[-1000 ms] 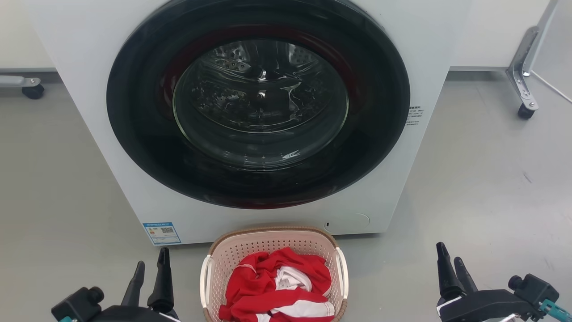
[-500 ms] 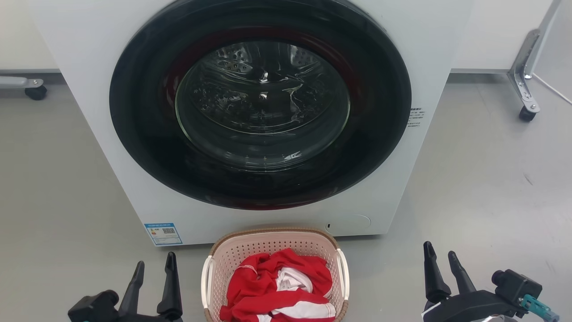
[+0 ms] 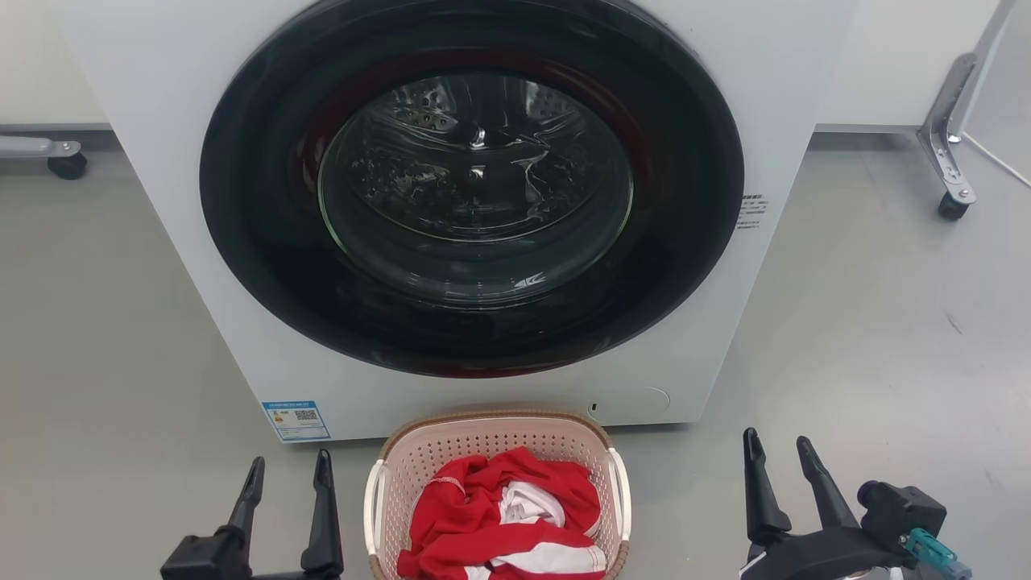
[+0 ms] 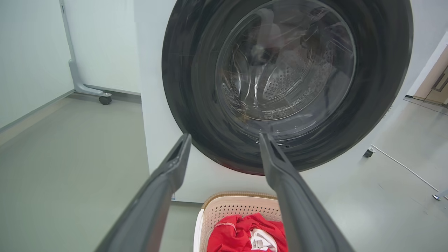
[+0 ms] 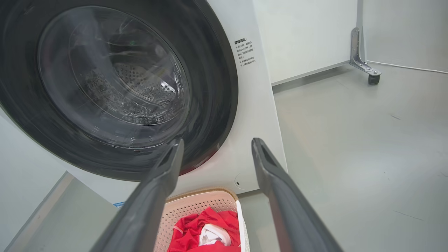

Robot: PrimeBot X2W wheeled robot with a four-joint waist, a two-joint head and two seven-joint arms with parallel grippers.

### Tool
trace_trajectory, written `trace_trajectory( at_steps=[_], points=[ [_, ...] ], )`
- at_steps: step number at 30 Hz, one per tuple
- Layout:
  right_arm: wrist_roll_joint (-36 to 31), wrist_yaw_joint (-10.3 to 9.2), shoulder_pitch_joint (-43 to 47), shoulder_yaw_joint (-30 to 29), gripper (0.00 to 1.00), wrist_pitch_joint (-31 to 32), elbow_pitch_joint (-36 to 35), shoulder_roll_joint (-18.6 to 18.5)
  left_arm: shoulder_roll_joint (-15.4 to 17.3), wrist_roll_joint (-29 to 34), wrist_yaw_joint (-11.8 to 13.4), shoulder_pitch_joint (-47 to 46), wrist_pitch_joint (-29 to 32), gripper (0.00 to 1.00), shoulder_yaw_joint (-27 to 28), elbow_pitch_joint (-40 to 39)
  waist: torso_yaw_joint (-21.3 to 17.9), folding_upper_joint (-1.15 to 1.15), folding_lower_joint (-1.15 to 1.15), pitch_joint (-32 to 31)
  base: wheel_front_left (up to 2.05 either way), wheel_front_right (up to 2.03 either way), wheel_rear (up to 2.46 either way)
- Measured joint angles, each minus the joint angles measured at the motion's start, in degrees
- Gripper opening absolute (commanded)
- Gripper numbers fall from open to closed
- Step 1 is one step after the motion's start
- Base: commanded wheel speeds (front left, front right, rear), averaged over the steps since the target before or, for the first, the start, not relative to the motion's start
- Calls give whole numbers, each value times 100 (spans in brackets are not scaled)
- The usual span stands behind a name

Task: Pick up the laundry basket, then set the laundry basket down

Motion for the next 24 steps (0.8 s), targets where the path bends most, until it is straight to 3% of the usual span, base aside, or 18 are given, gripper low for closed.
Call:
trace_trajectory(
  at_steps=[17, 24],
  points=[
    [-1332, -202, -51, 250, 100, -356, -121, 1, 0, 1428, 253, 139, -357, 100, -178, -222, 10, 0, 0, 16, 0, 0, 0],
    [-1361, -203, -53, 211, 100, -357, -124, 5, -4, 1468, 252, 138, -358, 100, -171, -234, 5, 0, 0, 24, 0, 0, 0]
  ],
)
